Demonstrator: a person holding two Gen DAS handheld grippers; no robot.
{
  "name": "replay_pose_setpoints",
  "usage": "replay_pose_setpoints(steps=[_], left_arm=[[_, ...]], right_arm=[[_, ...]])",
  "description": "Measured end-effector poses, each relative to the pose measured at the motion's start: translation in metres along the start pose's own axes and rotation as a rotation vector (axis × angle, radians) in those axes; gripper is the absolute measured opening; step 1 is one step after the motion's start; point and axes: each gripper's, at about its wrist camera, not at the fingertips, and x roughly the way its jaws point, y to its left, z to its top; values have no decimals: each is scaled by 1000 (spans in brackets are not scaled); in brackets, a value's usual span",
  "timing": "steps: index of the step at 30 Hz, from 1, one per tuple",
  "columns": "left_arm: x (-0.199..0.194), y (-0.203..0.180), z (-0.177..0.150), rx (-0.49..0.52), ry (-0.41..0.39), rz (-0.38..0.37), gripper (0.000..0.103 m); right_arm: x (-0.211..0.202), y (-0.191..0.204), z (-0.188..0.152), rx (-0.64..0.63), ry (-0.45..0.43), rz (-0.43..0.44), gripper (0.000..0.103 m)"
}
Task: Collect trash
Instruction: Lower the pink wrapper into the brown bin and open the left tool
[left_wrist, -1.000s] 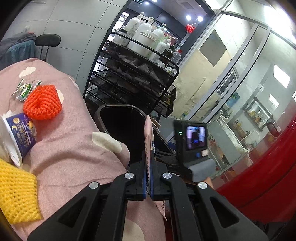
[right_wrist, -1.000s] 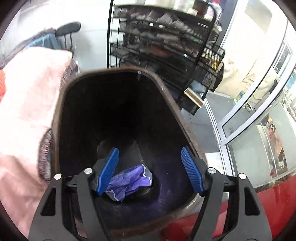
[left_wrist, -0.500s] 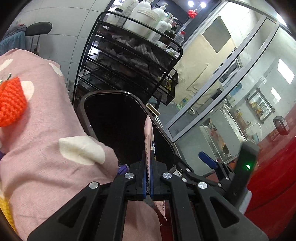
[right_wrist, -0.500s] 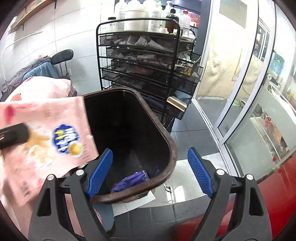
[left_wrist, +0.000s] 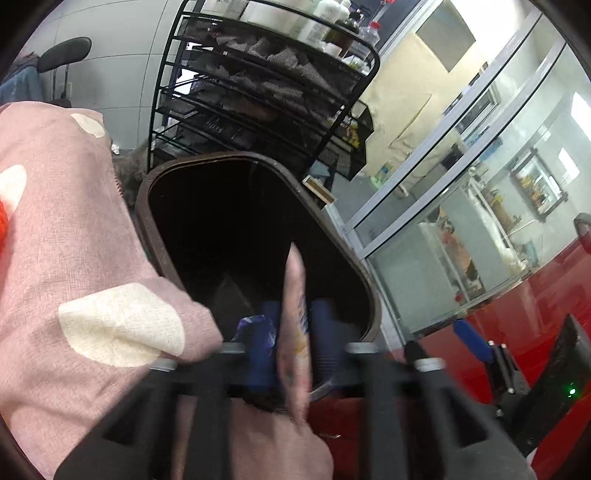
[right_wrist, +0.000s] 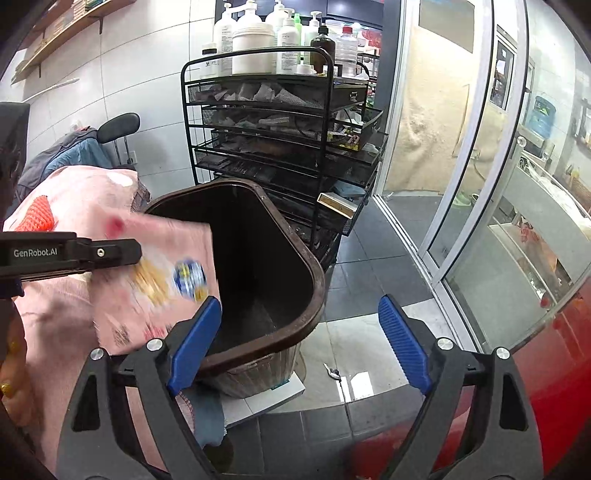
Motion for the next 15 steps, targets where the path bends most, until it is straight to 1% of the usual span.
replay_pose_setpoints(steps=[2, 3, 5, 7, 9, 12, 15], left_arm=[[-8, 3, -2, 2, -44, 29, 79], [-14, 4, -3, 6, -61, 37, 83], [-23, 6, -6, 6, -64, 49, 86], [-37, 6, -10, 10, -82, 42, 86], [-52, 6, -16, 22, -115, 43, 93], [-74, 3, -27, 40, -162, 81, 96], [-98, 7, -46, 44, -213, 120, 98]], right_arm=[[1, -2, -1, 5, 4, 0, 87], [2, -2, -2, 7, 7, -2, 87], [4, -2, -2, 10, 10, -3, 87], [5, -1, -4, 13, 14, 5, 87], [6, 2, -5, 14, 21, 25, 87], [5, 11, -6, 9, 22, 54, 87], [4, 22, -7, -6, 20, 87, 87]])
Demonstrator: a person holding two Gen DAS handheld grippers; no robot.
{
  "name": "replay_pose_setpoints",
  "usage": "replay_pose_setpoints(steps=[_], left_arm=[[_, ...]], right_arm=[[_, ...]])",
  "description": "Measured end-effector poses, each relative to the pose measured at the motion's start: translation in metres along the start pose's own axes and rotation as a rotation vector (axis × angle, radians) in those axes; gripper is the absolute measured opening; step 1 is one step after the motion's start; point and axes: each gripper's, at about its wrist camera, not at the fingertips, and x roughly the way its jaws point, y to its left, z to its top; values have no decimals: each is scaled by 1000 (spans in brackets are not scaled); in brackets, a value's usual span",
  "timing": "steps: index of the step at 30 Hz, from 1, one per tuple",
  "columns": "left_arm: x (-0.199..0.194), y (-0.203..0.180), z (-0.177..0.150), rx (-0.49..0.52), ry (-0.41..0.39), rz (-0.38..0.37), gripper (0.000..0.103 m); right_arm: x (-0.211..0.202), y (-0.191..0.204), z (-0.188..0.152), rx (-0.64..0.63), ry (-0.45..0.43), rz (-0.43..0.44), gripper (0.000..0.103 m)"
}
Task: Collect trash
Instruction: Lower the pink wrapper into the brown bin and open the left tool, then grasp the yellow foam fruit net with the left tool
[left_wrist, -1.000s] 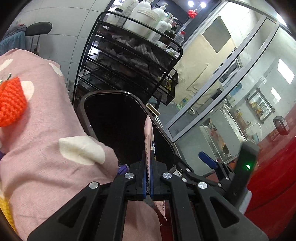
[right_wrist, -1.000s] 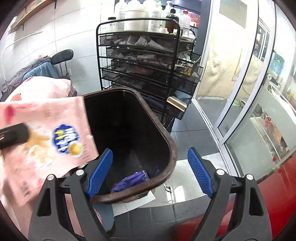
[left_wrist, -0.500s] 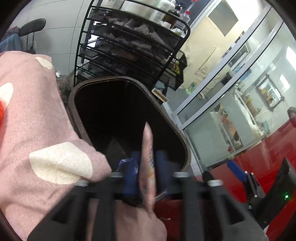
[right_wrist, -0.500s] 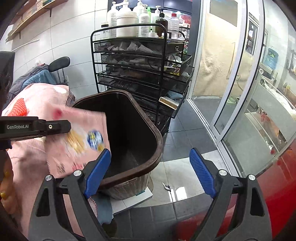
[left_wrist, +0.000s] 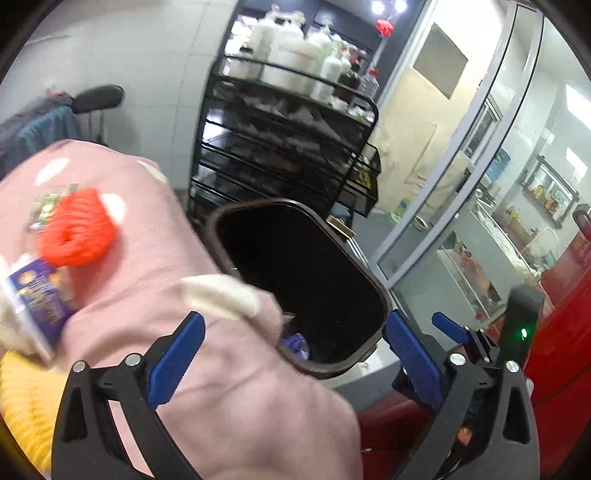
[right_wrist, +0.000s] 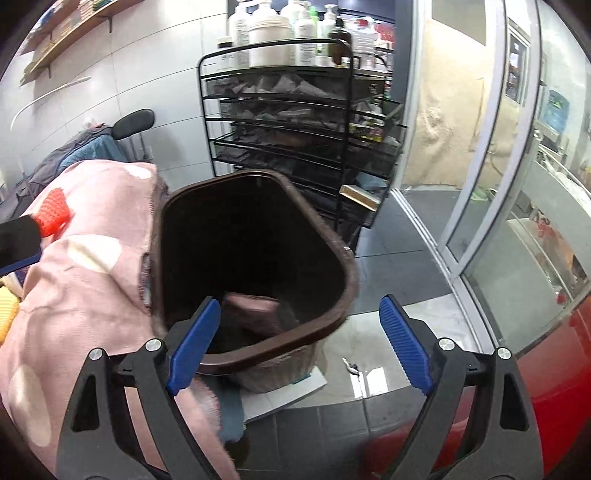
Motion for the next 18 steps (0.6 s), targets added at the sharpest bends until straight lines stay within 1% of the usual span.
replay_pose_setpoints(steps=[2, 7, 10, 14, 16, 18], left_arm=[[-13, 5, -7, -5, -21, 7, 98], [-50, 27, -25, -52, -88, 77, 98], [-68, 40, -33, -75, -108, 110, 98], [-87, 60, -46, -116, -105, 176, 98], [-94, 73, -54, -141, -82, 219, 98], [-100, 83, -62, -165, -66, 241, 98]], right_arm=[[-2, 9, 0, -14, -2, 29, 87], [-10, 32, 0, -50, -21, 97, 87], [-15, 47, 0, -81, -33, 142, 88], [-22, 67, -1, -119, -46, 194, 90], [-25, 77, -1, -142, -49, 221, 90], [-29, 88, -1, -164, -54, 252, 90]])
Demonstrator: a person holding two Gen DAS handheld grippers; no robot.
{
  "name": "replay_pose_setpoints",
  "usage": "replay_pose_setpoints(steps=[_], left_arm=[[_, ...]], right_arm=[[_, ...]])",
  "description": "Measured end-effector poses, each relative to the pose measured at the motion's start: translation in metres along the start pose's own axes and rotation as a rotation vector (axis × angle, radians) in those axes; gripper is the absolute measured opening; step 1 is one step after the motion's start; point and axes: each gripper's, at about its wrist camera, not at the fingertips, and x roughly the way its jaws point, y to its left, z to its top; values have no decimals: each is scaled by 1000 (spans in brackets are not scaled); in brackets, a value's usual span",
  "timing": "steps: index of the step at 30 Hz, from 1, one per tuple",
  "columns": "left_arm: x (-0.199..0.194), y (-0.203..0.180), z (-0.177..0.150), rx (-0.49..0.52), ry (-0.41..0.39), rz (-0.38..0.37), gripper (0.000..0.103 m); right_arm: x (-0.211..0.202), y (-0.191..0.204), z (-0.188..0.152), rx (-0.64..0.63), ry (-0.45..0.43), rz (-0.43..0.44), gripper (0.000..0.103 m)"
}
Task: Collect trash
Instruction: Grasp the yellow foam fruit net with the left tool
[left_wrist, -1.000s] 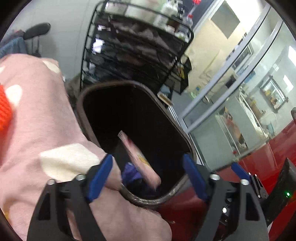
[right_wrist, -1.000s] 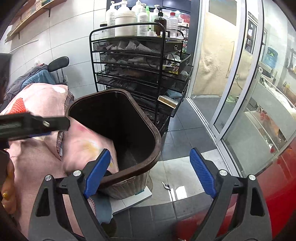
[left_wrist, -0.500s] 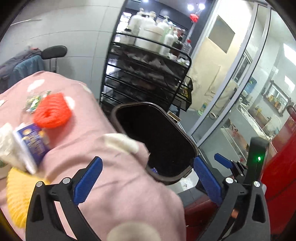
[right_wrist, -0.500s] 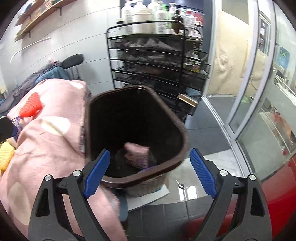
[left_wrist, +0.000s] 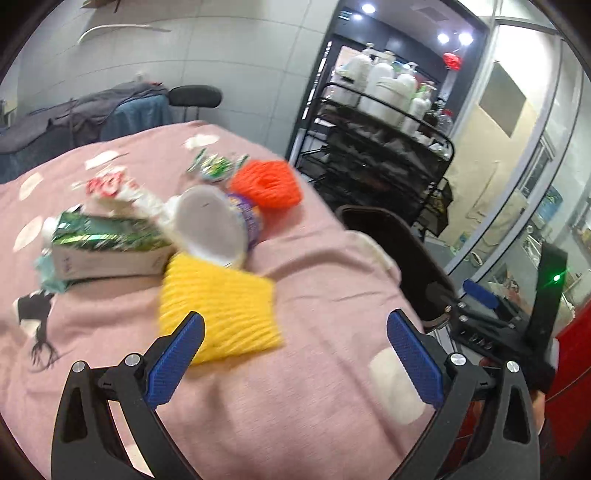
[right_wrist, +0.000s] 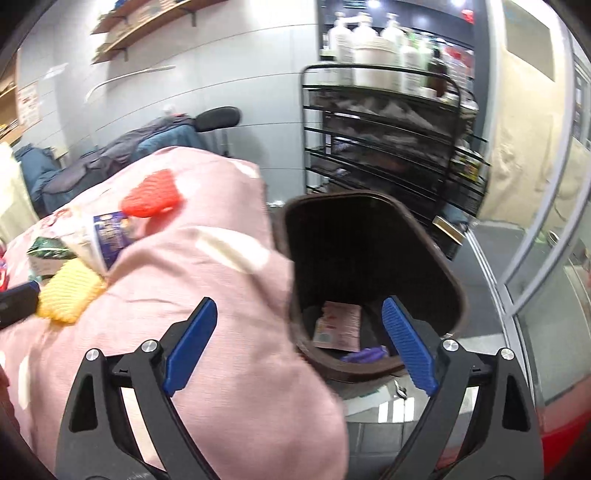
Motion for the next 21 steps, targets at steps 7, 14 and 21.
replay_pose_setpoints(steps=[7, 14, 21], left_arm=[[-16, 43, -9, -101, -6, 44, 98], [-13, 69, -15, -207, -19, -67, 98], [8, 79, -11, -296, 32, -180, 90]], right_arm=[[-2, 38, 7, -72, -9, 114, 91], [-3, 63, 12, -102, 4, 180, 91], [-4, 67, 9, -104, 15, 195, 92]])
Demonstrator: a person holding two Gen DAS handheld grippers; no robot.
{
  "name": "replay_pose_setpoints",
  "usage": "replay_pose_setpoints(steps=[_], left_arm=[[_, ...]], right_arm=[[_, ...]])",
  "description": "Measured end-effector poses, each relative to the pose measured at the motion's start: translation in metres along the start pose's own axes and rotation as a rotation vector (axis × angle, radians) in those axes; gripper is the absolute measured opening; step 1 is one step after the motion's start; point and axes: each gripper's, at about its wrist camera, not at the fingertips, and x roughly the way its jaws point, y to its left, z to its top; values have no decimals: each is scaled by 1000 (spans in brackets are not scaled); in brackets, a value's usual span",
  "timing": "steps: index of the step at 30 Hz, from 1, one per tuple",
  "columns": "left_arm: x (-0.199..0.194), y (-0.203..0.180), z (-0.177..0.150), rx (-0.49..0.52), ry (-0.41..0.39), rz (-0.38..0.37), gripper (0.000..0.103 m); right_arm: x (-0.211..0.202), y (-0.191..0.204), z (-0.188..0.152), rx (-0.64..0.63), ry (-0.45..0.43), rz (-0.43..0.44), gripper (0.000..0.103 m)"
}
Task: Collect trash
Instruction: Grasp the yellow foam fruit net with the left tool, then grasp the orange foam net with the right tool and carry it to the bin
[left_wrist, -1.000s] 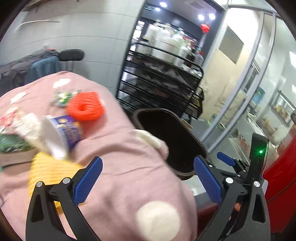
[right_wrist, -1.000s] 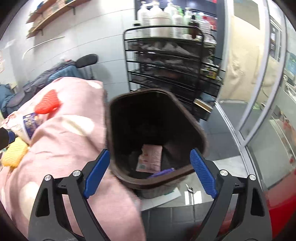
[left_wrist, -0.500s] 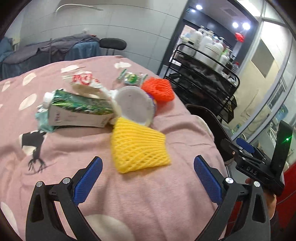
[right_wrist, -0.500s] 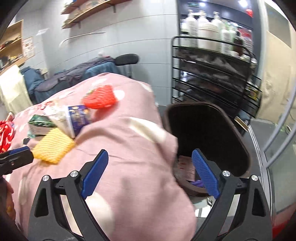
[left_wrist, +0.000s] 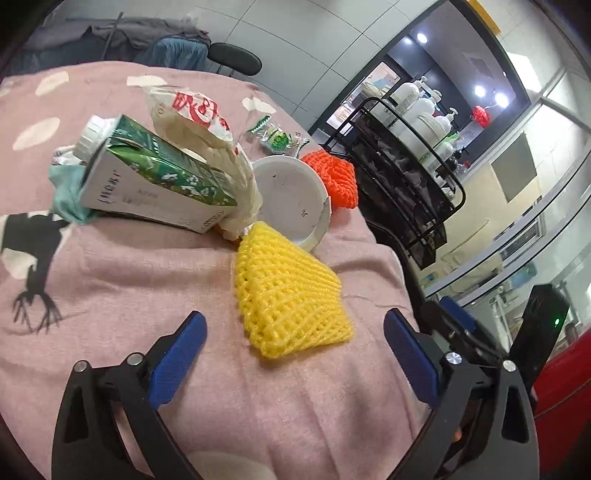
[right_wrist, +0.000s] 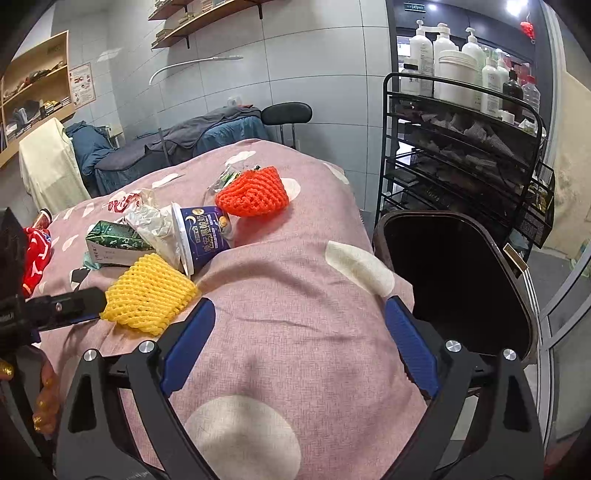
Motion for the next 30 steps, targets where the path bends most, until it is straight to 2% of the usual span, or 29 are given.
replay_pose_setpoints(steps=[4, 7, 11, 12, 16, 26, 30], left_arm=[[16, -7, 3, 47, 45, 25, 78], [26, -12, 2, 78, 67, 52, 62], [29, -10, 0, 60, 71, 31, 32], [28, -9, 0, 60, 62, 30, 21], [15, -9, -4, 47, 25, -22, 17], [-28, -6, -22, 36, -60, -43, 16], [-38, 3, -28, 5, -75, -51, 16]], right_arm=[[2, -1, 0, 6, 2, 4, 92], [6, -1, 2, 0, 12, 11, 92], [17, 4, 7, -7, 48, 64, 92], [21, 6, 8, -12, 59, 76, 92], [37, 13, 22, -31, 88, 103, 92], [96, 9, 79, 53, 177, 205, 92], [127, 7, 96, 104, 220, 226, 81]])
